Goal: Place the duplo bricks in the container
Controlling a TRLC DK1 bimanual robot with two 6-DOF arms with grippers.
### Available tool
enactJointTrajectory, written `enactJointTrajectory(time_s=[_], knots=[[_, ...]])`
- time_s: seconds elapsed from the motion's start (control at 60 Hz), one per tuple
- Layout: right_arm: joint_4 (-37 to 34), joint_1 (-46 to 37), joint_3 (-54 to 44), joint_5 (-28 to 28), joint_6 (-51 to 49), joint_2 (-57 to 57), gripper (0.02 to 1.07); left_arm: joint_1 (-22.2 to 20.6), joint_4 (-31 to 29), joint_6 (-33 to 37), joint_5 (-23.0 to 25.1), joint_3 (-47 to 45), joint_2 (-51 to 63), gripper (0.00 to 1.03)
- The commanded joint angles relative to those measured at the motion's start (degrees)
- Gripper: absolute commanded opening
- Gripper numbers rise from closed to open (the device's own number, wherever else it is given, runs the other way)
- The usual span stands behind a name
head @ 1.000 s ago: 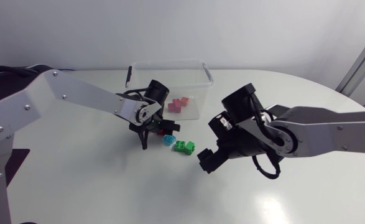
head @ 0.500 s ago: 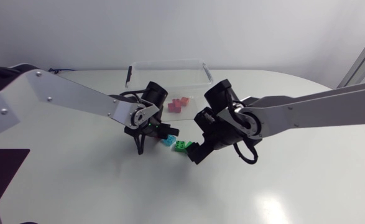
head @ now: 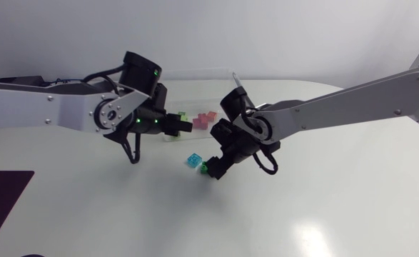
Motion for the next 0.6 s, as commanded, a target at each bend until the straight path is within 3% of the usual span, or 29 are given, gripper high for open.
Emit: enactJointTrajectory(time_s=[0.0,0.083,0.167,0.333,0.583], knots=[[-1.4,-0.5,1.2,-0.6,-1.6,2.6,0.81,0.6,-0.5,1.4,0.2,-1.0,-3.6,0.22],[-1.5,-0.5,1.1,-0.6,-1.9,3.2,0.78,1.2,-0.5,1.7,0.2,-0.1,-5.3,0.22],[-2.1,-0.5,1.3,-0.6,-1.9,3.6,0.68,2.1,-0.5,2.1,0.2,1.6,-6.1,0.22],[-1.9,-0.6,1.0,-0.7,-1.9,3.9,0.34,3.2,1.0,2.6,0.2,5.2,-5.8,0.22],[-0.6,-1.6,-3.4,-0.7,-1.3,-2.5,0.3,4.3,3.7,2.8,0.1,14.0,0.5,0.22]])
